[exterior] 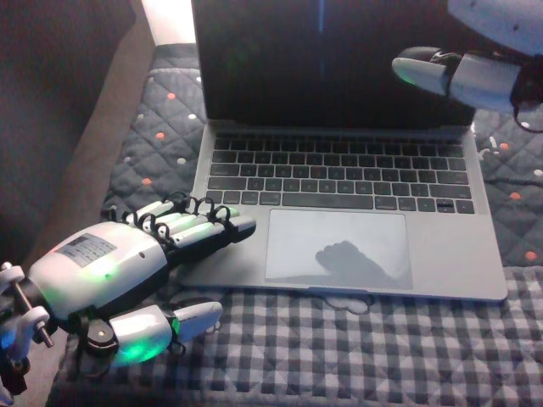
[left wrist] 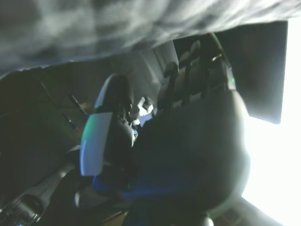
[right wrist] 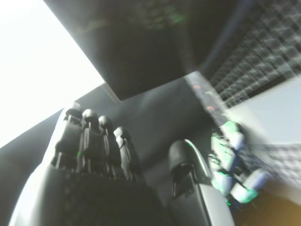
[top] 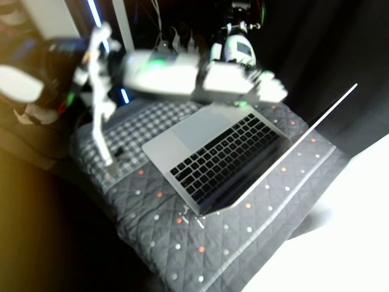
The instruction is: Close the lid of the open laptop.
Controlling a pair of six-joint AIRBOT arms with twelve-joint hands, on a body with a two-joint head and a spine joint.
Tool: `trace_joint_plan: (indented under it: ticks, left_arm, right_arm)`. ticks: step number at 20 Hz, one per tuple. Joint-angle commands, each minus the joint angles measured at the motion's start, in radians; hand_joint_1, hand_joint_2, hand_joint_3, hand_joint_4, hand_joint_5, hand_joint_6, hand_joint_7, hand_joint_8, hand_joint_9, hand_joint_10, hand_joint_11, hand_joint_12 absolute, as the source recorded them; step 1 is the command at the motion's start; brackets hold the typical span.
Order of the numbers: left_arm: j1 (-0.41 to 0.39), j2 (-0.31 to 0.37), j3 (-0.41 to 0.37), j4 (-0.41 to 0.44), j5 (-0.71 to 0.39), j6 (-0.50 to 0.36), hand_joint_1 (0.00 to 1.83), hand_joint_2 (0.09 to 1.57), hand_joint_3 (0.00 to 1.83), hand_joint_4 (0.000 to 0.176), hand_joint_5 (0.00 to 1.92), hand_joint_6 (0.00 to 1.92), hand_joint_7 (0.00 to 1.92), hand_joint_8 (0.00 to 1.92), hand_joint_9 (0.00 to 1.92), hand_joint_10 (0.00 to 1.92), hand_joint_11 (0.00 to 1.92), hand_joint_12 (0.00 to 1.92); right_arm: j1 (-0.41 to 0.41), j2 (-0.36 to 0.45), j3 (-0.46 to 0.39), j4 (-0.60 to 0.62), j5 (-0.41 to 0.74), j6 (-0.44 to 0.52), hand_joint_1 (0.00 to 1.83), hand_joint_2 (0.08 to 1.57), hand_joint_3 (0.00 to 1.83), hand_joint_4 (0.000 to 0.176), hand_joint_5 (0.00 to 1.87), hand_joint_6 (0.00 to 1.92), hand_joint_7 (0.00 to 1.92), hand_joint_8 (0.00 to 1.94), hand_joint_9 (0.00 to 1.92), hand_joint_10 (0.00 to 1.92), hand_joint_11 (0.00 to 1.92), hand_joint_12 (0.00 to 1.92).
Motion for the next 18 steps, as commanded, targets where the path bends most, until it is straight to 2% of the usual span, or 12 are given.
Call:
trace_joint_plan:
  ticks: [1,2,3,6,7,8,11,14,15,16,17,18]
  left_arm:
    - [-0.002,-0.017,0.002,0.012,0.015,-0.015,0.40,1.46,0.00,0.001,0.17,0.00,0.16,0.00,0.20,0.06,0.00,0.99]
    - [-0.003,-0.018,0.003,0.012,0.017,-0.015,0.37,1.47,0.00,0.000,0.15,0.00,0.15,0.00,0.19,0.06,0.00,0.95]
    - [-0.004,-0.019,0.003,0.012,0.018,-0.015,0.34,1.47,0.00,0.000,0.15,0.00,0.15,0.00,0.19,0.06,0.00,0.96]
    - [-0.010,-0.030,0.011,0.025,0.028,-0.024,0.38,1.46,0.00,0.000,0.16,0.00,0.17,0.00,0.21,0.06,0.00,0.98]
    - [-0.013,-0.033,0.015,0.031,0.033,-0.030,0.37,1.47,0.00,0.000,0.15,0.00,0.16,0.00,0.21,0.06,0.00,0.98]
    - [-0.015,-0.035,0.016,0.034,0.035,-0.033,0.42,1.46,0.00,0.000,0.18,0.01,0.19,0.01,0.22,0.07,0.00,1.04]
    - [-0.019,-0.040,0.018,0.041,0.042,-0.035,0.35,1.46,0.00,0.000,0.16,0.00,0.16,0.00,0.20,0.06,0.00,1.00]
    - [-0.021,-0.048,0.022,0.050,0.047,-0.042,0.38,1.46,0.00,0.000,0.16,0.00,0.16,0.00,0.20,0.06,0.00,0.99]
    - [-0.021,-0.049,0.022,0.050,0.049,-0.042,0.44,1.45,0.00,0.000,0.17,0.00,0.16,0.00,0.20,0.06,0.00,1.00]
    - [-0.021,-0.050,0.021,0.050,0.048,-0.043,0.39,1.46,0.00,0.000,0.18,0.01,0.18,0.01,0.22,0.06,0.00,1.07]
    - [-0.021,-0.050,0.021,0.050,0.048,-0.046,0.39,1.46,0.00,0.000,0.18,0.01,0.18,0.01,0.22,0.06,0.00,1.07]
    - [-0.021,-0.050,0.021,0.050,0.048,-0.048,0.36,1.47,0.00,0.000,0.17,0.00,0.17,0.00,0.21,0.06,0.00,1.05]
  right_arm:
    - [0.033,0.006,0.015,0.014,0.091,-0.013,0.38,1.37,0.00,0.000,0.00,0.00,0.00,0.00,0.00,0.00,0.00,0.00]
    - [0.056,-0.004,0.028,0.021,0.080,-0.014,0.33,1.37,0.00,0.008,0.00,0.00,0.00,0.00,0.00,0.00,0.00,0.00]
    - [0.069,-0.012,0.038,0.028,0.076,-0.014,0.32,1.38,0.00,0.001,0.00,0.00,0.00,0.00,0.00,0.00,0.00,0.00]
    - [0.091,-0.039,0.085,0.081,0.065,-0.017,0.36,1.44,0.01,0.000,0.00,0.00,0.00,0.00,0.00,0.00,0.00,0.00]
    - [0.096,-0.053,0.110,0.112,0.047,-0.018,0.30,1.45,0.01,0.000,0.00,0.00,0.00,0.00,0.00,0.00,0.00,0.00]
    - [0.103,-0.064,0.129,0.134,0.033,-0.018,0.42,1.45,0.00,0.000,0.00,0.00,0.00,0.00,0.00,0.00,0.00,0.00]
    - [0.112,-0.099,0.194,0.218,0.004,-0.018,0.49,1.43,0.00,0.000,0.00,0.00,0.00,0.00,0.00,0.00,0.00,0.00]
    - [0.113,-0.119,0.240,0.288,-0.024,-0.019,0.52,1.42,0.00,0.000,0.00,0.00,0.00,0.00,0.00,0.00,0.00,0.00]
    - [0.113,-0.121,0.248,0.300,-0.032,-0.019,0.42,1.41,0.02,0.000,0.00,0.00,0.00,0.00,0.16,0.01,0.00,1.19]
    - [0.113,-0.121,0.252,0.307,-0.037,-0.019,0.50,1.42,0.01,0.000,0.00,0.00,0.08,0.02,0.23,0.03,0.00,1.72]
    - [0.113,-0.119,0.250,0.306,-0.042,-0.019,0.50,1.42,0.01,0.000,0.00,0.00,0.08,0.02,0.23,0.03,0.00,1.72]
    - [0.113,-0.115,0.244,0.300,-0.047,-0.019,0.54,1.43,0.01,0.000,0.11,0.01,0.45,0.35,0.42,0.95,0.40,1.88]
